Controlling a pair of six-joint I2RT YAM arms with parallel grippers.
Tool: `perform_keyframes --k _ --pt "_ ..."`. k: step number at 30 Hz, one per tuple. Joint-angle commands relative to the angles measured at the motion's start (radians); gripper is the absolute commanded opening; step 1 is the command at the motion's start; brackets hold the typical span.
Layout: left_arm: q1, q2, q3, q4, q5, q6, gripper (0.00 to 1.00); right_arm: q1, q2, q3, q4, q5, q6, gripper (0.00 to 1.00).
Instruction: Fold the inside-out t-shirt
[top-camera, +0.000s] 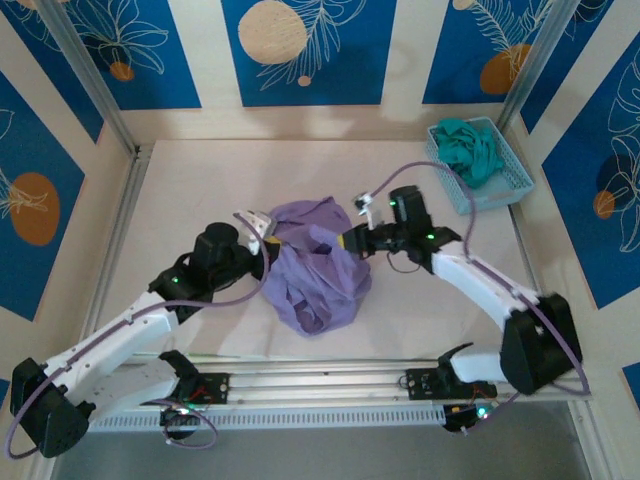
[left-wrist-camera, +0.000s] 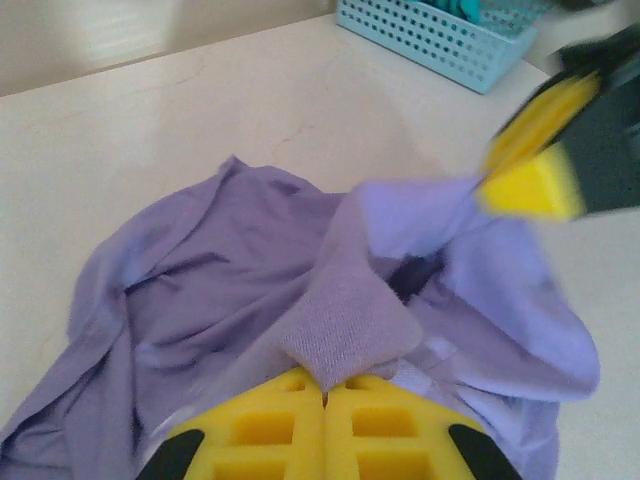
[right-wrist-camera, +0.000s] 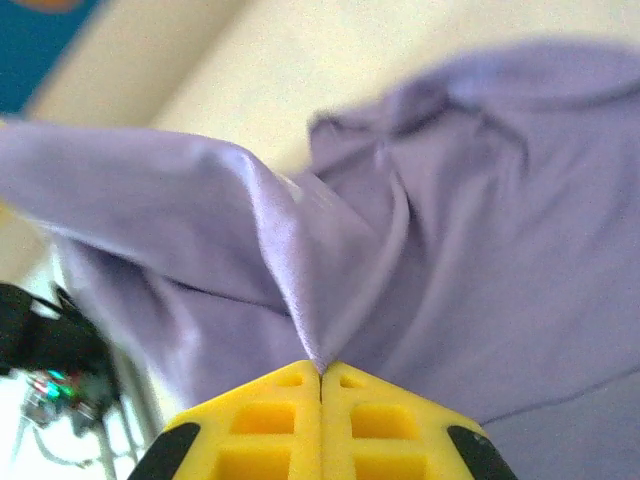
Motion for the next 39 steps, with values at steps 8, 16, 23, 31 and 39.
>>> perform_keyframes --k 8,16,23,31,39 --pt "0.103 0.046 0.159 0.072 0.165 -0.064 0.00 -0.071 -0.251 0.028 0.052 -0.276 0.153 0.00" --pt "0.099 0.173 0.082 -0.103 0.101 -0.062 0.07 -0.081 -0.197 -0.014 0.103 -0.286 0.153 0.00" --pt "-0.026 0.098 0.071 -0.098 0.006 0.043 0.60 -0.091 -0.136 0.006 0.030 -0.305 0.094 0.00" --pt "-0.124 0.205 0.194 -0.075 -0.038 0.230 0.79 -0.091 -0.111 0.047 -0.075 -0.340 0.037 0.00" --pt "-0.130 0.437 0.364 -0.113 -0.005 0.410 0.92 -0.091 -0.121 0.046 -0.111 -0.346 0.008 0.00"
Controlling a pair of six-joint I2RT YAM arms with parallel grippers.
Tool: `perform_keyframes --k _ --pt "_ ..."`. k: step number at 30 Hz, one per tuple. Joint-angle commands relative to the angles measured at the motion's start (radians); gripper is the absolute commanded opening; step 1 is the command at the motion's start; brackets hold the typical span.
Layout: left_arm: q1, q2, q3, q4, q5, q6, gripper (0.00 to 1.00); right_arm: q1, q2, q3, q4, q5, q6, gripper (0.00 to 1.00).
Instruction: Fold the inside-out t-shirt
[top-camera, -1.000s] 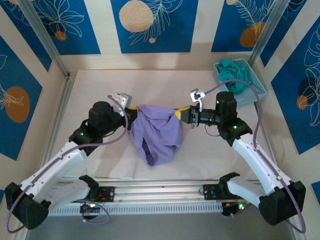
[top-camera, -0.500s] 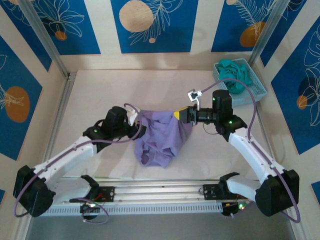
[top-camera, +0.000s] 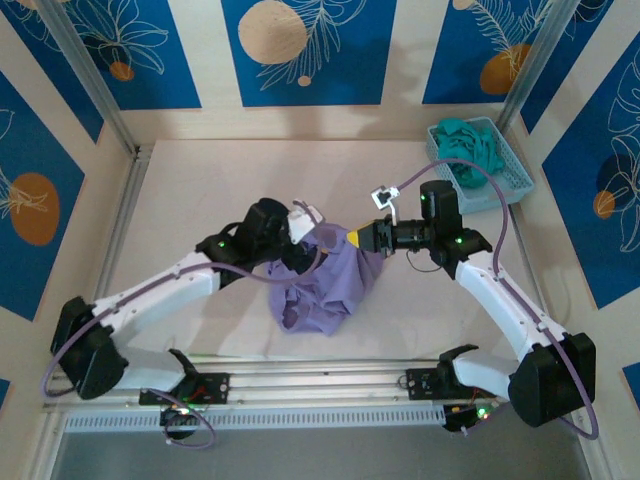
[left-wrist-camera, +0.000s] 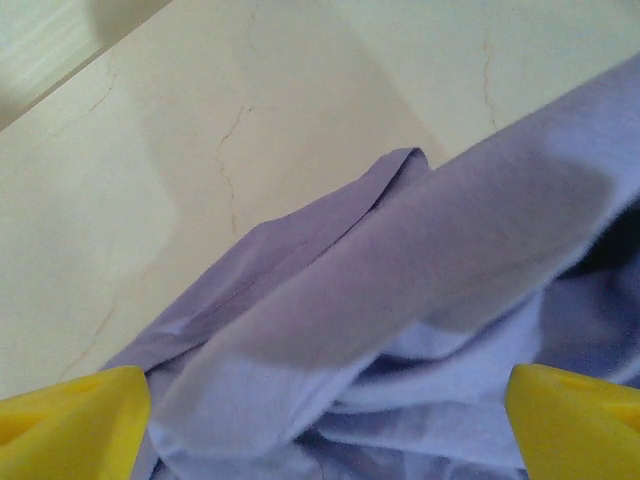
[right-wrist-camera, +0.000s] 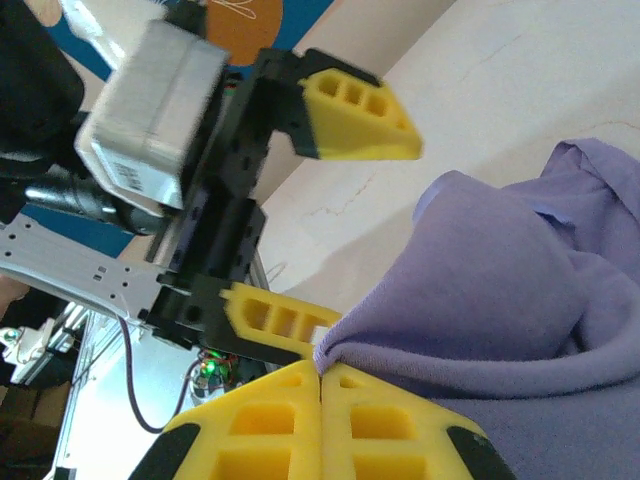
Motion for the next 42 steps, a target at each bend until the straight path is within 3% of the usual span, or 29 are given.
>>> perform_keyframes --k 1,5,7,8,10,13,15,16,18,19,23,26,31,34,39,42 --pt "-0.009 0.068 0.085 -0.025 0.020 0.116 0.91 -0.003 -0.012 0.027 -0.042 -0.034 -0.037 0.00" --pt "-0.006 0.162 0.169 -0.052 0.130 0.144 0.74 -0.007 -0.014 0.018 -0.053 -0.024 -0.052 0.00" --pt "-0.002 0.203 0.211 -0.094 0.199 0.149 0.49 -0.012 -0.017 0.018 -0.053 -0.018 -0.048 0.00" --pt "0.001 0.219 0.232 -0.119 0.233 0.139 0.29 -0.017 -0.020 0.018 -0.055 0.007 -0.042 0.00" --pt "0.005 0.229 0.260 -0.163 0.287 0.090 0.02 -0.032 -0.029 0.027 -0.070 0.110 -0.011 0.00" --pt "0.013 0.190 0.277 -0.193 0.398 -0.106 0.00 -0.047 -0.017 0.081 -0.158 0.462 0.053 0.00" --pt "0.015 0.116 0.208 -0.057 0.504 -0.350 0.00 -0.027 0.015 0.132 -0.217 0.666 0.036 0.00" --pt "0.015 0.083 0.162 0.046 0.548 -0.451 0.00 -0.017 0.030 0.152 -0.237 0.728 0.019 0.00" --pt "0.016 0.026 0.075 0.220 0.583 -0.637 0.00 0.016 0.043 0.181 -0.272 0.806 -0.013 0.13" --pt "0.016 0.014 0.068 0.232 0.575 -0.670 0.00 0.029 0.035 0.179 -0.274 0.820 -0.023 0.18" --pt "0.017 -0.005 0.070 0.166 0.465 -0.685 0.00 0.095 -0.088 0.096 -0.242 0.774 -0.056 0.40" --pt "0.018 -0.002 0.073 0.146 0.428 -0.679 0.00 0.161 -0.204 0.019 -0.219 0.720 -0.051 0.49" --pt "0.018 0.001 0.082 0.118 0.401 -0.665 0.00 0.278 -0.333 -0.081 -0.168 0.646 -0.003 0.50" --pt "0.018 -0.006 0.079 0.113 0.394 -0.658 0.00 0.346 -0.330 -0.115 -0.093 0.585 0.018 0.49" --pt "0.021 -0.023 0.074 0.113 0.395 -0.651 0.00 0.344 -0.207 -0.142 0.064 0.516 0.081 0.48" --pt "0.022 -0.034 0.071 0.109 0.402 -0.645 0.00 0.322 -0.157 -0.154 0.112 0.558 0.092 0.48"
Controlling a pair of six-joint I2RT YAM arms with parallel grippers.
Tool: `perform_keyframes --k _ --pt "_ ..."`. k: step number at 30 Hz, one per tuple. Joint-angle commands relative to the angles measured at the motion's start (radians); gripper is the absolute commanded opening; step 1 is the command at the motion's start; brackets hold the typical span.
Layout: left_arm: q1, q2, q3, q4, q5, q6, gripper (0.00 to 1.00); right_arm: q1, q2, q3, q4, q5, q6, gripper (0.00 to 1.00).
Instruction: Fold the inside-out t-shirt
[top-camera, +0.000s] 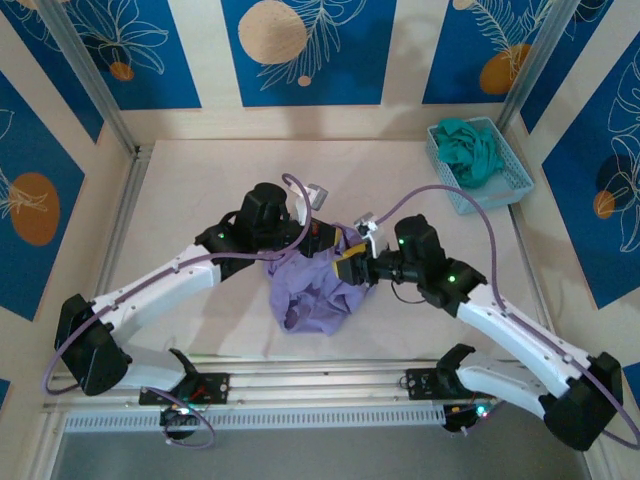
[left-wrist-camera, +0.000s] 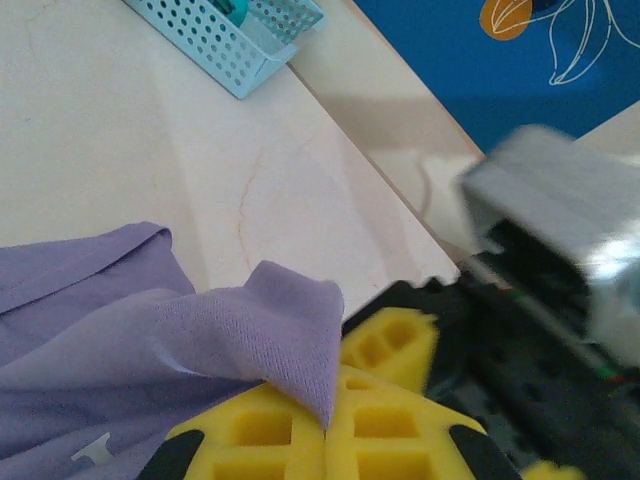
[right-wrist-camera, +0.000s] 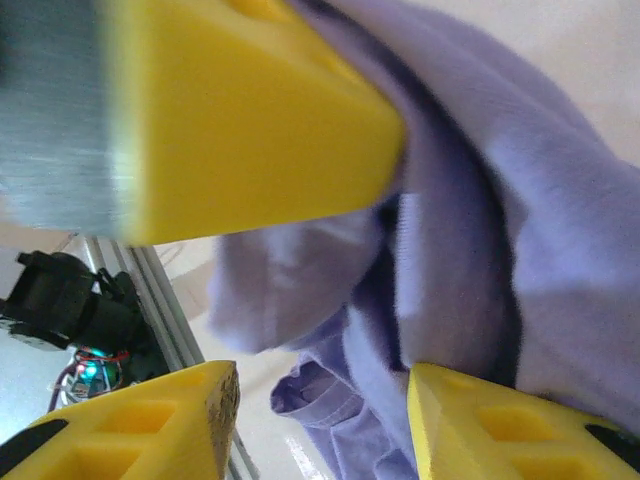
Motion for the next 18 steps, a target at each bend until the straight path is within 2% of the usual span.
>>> perform_keyframes --k 1,8,13,18 --pt "0.012 -0.039 -0.009 -0.009 0.004 0.006 0.00 -0.028 0.027 -0.022 0.102 0.001 0.038 0.46" --pt "0.055 -0.075 -0.023 0.041 0.061 -0.043 0.00 -0.076 0.076 -0.129 0.092 -0.029 0.025 0.26" --pt "0.089 -0.084 -0.044 0.097 0.121 -0.091 0.00 -0.088 0.058 -0.149 0.070 -0.045 0.018 0.23" --pt "0.091 -0.079 -0.043 0.078 0.104 -0.076 0.00 -0.080 -0.041 -0.156 0.155 -0.160 0.008 0.22"
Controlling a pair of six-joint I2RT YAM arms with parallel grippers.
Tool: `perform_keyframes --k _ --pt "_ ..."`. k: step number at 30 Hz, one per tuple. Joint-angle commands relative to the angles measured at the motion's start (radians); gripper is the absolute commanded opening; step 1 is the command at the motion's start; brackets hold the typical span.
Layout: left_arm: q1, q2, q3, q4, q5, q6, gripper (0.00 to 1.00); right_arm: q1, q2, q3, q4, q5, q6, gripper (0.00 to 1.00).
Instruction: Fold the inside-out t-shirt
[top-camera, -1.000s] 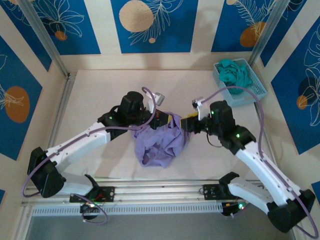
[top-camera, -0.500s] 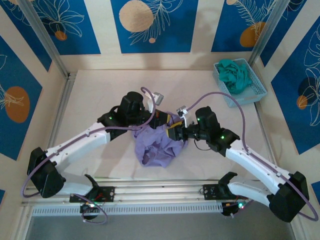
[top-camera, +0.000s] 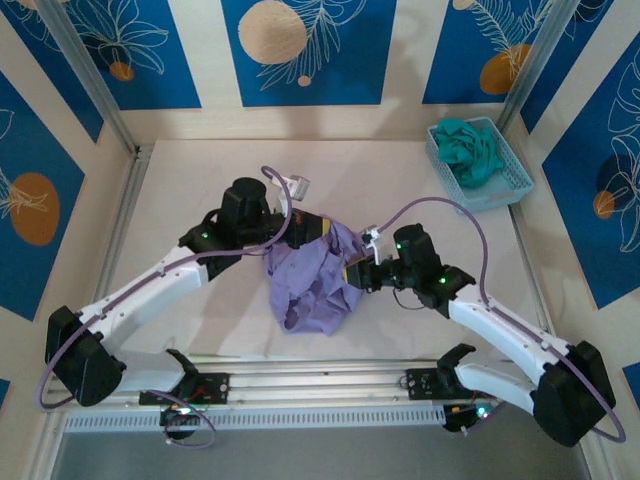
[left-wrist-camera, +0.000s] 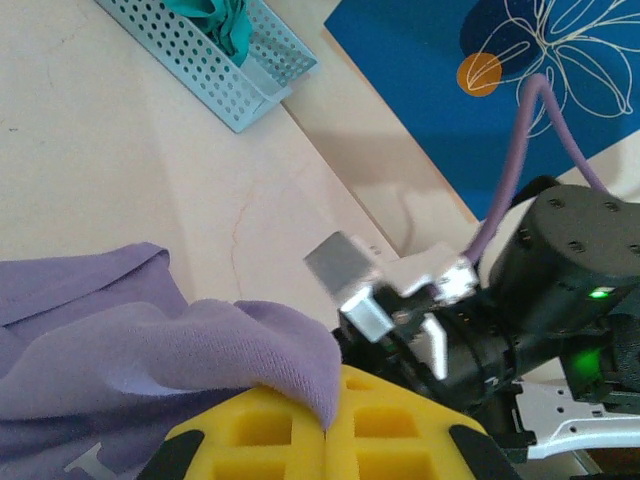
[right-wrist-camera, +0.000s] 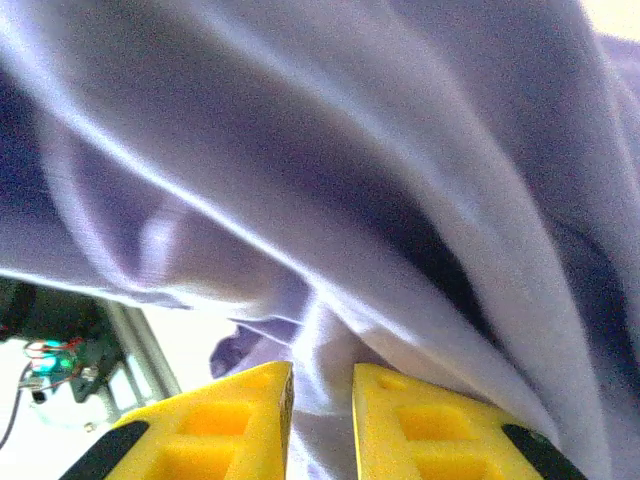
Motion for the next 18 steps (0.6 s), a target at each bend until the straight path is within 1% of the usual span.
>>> perform_keyframes --k 1,4,6,12,18 --pt "0.005 -0.012 -0.007 0.036 0.031 -0.008 0.00 0.010 -0.076 -0.001 0.079 -0.095 -0.016 0.23" --pt "0.007 -0.009 -0.006 0.031 0.029 -0.005 0.00 0.036 -0.116 0.007 0.111 -0.073 -0.018 0.26" --pt "0.006 -0.009 -0.009 0.031 0.031 -0.006 0.00 0.044 -0.111 0.032 0.118 -0.046 -0.016 0.29" --pt "0.006 -0.010 -0.010 0.035 0.036 -0.010 0.00 0.044 -0.005 0.109 0.118 -0.007 -0.034 0.32" --pt "0.006 -0.011 -0.011 0.037 0.039 -0.009 0.00 0.042 0.067 0.148 0.119 0.048 -0.049 0.36"
